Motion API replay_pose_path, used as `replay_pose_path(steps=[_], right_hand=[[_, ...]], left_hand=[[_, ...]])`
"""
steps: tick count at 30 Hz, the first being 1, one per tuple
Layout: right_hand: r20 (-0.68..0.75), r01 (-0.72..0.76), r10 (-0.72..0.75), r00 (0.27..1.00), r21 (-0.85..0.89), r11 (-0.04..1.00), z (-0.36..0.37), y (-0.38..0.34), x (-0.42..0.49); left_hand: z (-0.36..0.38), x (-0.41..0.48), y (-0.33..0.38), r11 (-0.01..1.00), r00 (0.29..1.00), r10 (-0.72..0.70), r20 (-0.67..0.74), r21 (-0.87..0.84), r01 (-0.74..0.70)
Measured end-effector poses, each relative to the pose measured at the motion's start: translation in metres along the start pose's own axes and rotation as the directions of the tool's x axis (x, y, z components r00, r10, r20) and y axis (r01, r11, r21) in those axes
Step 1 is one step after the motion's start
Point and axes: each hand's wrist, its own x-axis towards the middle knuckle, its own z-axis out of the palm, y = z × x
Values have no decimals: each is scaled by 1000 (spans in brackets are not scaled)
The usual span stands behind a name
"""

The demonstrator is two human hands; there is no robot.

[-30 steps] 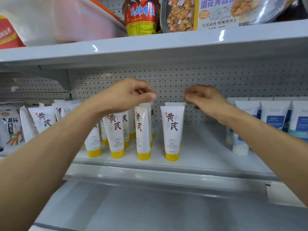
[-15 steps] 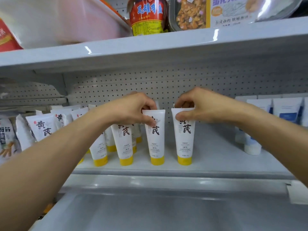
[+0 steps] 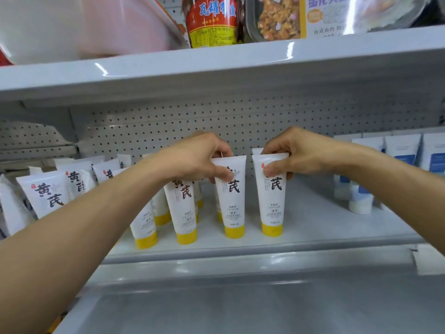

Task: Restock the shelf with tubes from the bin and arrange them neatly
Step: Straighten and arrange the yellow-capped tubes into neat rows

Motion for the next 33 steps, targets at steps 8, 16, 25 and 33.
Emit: replay_pose_path(steps=[8,16,25,33], right_hand=[[11,-24,24,1000,17,1000,3,-5,1],[51,-12,14,999,-32,999,0,-3,3],[-190,86,-88,978,-19,996,-19,0,11],[44,-12,22,999,-206,979,-33,10,44]], left_hand=[[0,-1,-3,999,999,38,2,-32,-38],[2,-4,1,996,1000,15,25,-88,-13],[-25,1,-5,993,966,-47,-256,-118,17],[-30,33,-21,996,990,-93,109,15,92]])
